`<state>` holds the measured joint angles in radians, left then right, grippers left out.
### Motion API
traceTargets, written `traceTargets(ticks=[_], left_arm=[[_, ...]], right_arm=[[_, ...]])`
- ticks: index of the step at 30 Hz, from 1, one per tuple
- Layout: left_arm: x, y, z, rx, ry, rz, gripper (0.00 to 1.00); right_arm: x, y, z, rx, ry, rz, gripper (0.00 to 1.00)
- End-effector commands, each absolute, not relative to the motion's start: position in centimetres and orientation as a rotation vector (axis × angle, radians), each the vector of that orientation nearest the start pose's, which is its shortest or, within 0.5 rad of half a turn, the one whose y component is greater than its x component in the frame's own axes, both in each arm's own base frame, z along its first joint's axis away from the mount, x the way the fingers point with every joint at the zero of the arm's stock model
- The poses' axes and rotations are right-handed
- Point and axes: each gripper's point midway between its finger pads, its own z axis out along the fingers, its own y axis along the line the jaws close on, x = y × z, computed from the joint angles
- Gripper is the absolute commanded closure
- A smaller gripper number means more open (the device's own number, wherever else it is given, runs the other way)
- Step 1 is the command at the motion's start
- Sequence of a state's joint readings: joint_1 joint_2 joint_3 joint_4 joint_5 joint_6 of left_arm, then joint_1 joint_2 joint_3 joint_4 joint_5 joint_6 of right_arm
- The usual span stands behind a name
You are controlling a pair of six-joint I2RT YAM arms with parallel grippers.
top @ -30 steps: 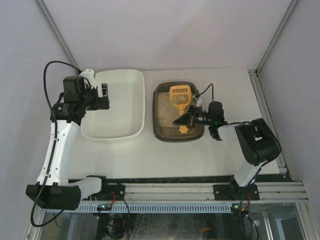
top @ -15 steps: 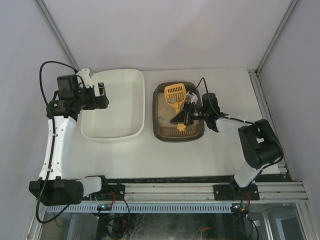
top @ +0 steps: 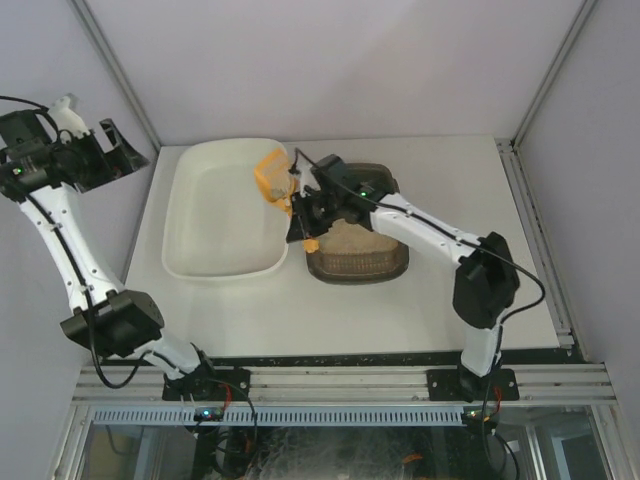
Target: Clean the litter box
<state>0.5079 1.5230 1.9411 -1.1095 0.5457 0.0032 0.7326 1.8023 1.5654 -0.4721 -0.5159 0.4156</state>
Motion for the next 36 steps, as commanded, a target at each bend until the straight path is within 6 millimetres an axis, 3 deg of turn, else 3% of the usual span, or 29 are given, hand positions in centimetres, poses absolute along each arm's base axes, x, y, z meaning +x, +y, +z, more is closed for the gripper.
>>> traceTargets(ticks=[1, 5, 12, 20, 24, 27, 31, 32, 36], left_arm=[[34.8, 10.4, 36.7, -0.315, 2.167, -0.382, 0.03], [35.1, 10.5, 36.0, -0.353, 2.165, -0.446, 0.03], [34.7, 10.6, 35.0, -0.358, 2.176, -0.428, 0.05], [33.9, 8.8, 34.6, -0.296, 2.147, -0.493, 0.05], [33.6, 8.6, 34.5, -0.275, 2.15, -0.474, 0.05], [33.6, 8.5, 34.3, -0.269, 2.159, -0.458, 0.04], [35.2, 7.0, 33.0, -0.241, 2.24, -0.29, 0.0], [36.0, 6.2, 32.5, -0.229, 2.249, -0.247, 0.0], [39.7, 0.7, 31.8, -0.184, 2.214, -0.245, 0.0]], right_arm=[[29.0, 36.7, 14.5, -0.804, 2.548, 0.51, 1.0], [29.2, 37.1, 12.8, -0.912, 2.501, 0.141, 1.0], [29.7, 37.0, 13.5, -1.088, 2.167, -0.389, 1.0], [29.5, 38.0, 14.8, -1.142, 1.912, -0.584, 1.0], [29.8, 38.2, 15.1, -1.141, 1.875, -0.617, 1.0], [30.1, 37.9, 16.0, -1.093, 1.895, -0.579, 1.0], [30.3, 36.1, 18.3, -0.938, 2.097, -0.247, 1.0], [30.3, 35.0, 19.7, -0.876, 2.142, -0.137, 1.0], [30.1, 30.8, 19.5, -0.717, 2.369, 0.26, 1.0]])
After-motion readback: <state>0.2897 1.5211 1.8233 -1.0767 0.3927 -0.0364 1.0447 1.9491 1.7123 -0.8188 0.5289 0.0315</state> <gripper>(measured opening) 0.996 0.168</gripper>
